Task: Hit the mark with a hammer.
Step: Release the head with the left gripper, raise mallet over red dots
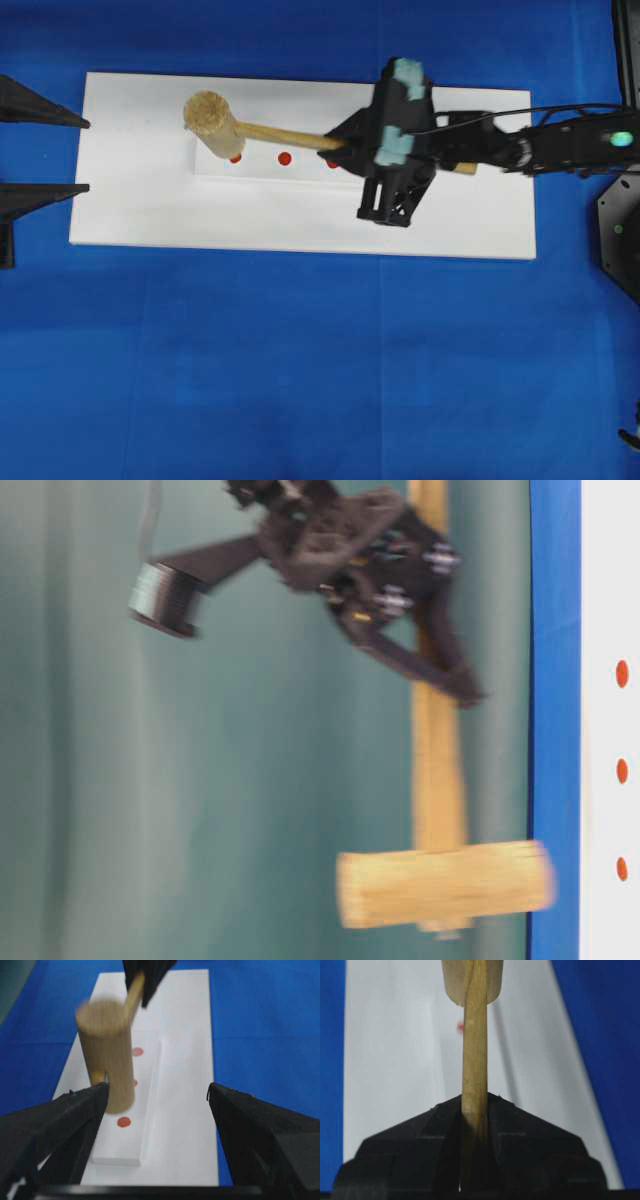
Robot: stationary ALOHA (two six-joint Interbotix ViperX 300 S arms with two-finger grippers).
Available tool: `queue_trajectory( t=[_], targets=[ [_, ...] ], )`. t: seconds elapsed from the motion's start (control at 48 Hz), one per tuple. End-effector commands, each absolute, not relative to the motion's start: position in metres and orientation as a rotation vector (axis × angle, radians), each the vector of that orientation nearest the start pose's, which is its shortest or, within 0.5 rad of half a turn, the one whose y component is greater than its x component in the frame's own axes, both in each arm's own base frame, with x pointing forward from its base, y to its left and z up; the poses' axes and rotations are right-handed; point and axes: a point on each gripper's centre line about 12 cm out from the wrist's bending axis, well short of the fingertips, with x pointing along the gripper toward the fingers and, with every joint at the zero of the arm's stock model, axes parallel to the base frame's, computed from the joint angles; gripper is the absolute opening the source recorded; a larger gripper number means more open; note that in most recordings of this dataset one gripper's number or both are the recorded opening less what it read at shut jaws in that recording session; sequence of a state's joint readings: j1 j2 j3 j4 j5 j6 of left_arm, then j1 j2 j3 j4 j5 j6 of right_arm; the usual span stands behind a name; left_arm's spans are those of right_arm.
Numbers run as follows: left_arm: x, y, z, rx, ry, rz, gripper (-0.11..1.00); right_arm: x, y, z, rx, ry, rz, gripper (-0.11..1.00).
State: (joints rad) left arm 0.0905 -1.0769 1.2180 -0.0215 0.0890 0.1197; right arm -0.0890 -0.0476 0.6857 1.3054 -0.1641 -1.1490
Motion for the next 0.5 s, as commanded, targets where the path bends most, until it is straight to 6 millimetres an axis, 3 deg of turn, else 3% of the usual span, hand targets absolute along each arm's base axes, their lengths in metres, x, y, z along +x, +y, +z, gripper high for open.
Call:
queue_trajectory(
  t=[0.0,0.083,0.188,0.375,0.479],
  targets=[
    [0.177,0.016,0.256,0.086,0.226,0.081,0.78,0.386,-0.052,0.173,0.177,0.607,-0.291,0.02],
    [0.177,0.016,0.255,0.085,0.23,0.08,0.78,0.387,-0.049,0.151,0.22,0.669,-0.283,0.02],
    [0.177,0.016,0.255,0.086,0.228,0.08,0.78,0.385,-0.05,0.149,0.226,0.674,-0.296,0.02],
    [0.177,0.016,0.255,0.085,0.23,0.08,0.78,0.383,-0.054,0.163,0.206,0.631,-0.328,0.02],
    [0.177,0.016,0.255,0.085,0.23,0.08,0.78,0.377,-0.057,0.186,0.194,0.567,-0.344,0.02]
  ],
)
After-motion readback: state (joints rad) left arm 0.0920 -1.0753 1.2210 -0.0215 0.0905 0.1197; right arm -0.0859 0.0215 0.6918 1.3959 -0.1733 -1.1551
